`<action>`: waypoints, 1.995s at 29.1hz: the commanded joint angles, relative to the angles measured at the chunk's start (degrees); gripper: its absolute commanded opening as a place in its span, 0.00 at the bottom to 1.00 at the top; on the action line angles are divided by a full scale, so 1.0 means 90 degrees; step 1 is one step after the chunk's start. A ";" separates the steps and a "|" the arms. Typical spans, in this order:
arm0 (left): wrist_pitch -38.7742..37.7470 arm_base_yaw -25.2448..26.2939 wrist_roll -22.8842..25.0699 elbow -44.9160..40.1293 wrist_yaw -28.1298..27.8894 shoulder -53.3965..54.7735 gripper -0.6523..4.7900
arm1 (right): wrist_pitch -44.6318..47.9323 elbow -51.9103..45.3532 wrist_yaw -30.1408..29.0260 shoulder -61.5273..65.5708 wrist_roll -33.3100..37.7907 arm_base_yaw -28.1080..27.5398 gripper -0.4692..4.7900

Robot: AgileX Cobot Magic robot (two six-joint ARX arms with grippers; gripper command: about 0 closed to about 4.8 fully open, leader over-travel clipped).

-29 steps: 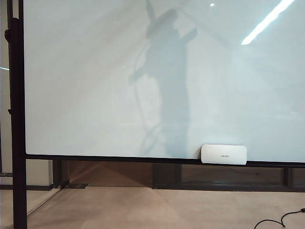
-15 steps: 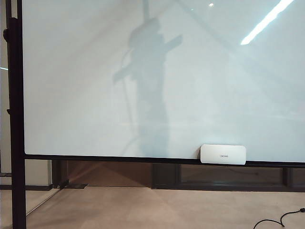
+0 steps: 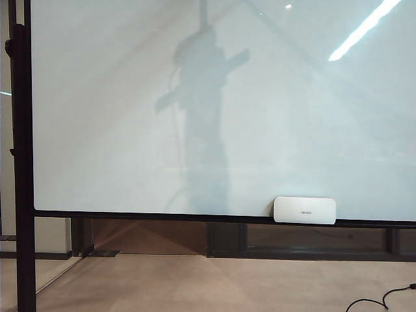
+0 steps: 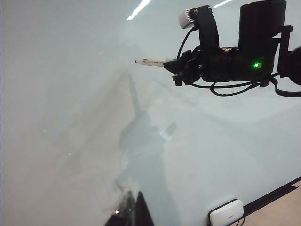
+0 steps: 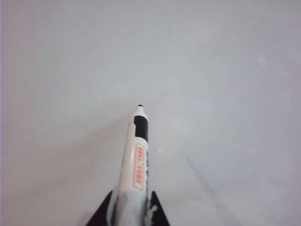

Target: Reach to the right to find the marker pen, pick it up, and write the number 19 on the whiteboard.

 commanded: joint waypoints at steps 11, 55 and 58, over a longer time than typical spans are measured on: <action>0.0041 0.0002 0.0027 0.0000 -0.0005 -0.0005 0.11 | 0.0505 0.0036 -0.0576 0.0100 -0.0282 -0.0270 0.09; 0.0160 0.0002 0.0316 0.0005 -0.0248 -0.0010 0.11 | -0.0767 0.0036 -0.0053 0.0828 -0.0289 -0.0386 0.08; 0.0192 0.0002 0.0316 0.0005 -0.0248 -0.0010 0.11 | -0.1005 0.0036 0.0097 0.0937 -0.0255 -0.0386 0.08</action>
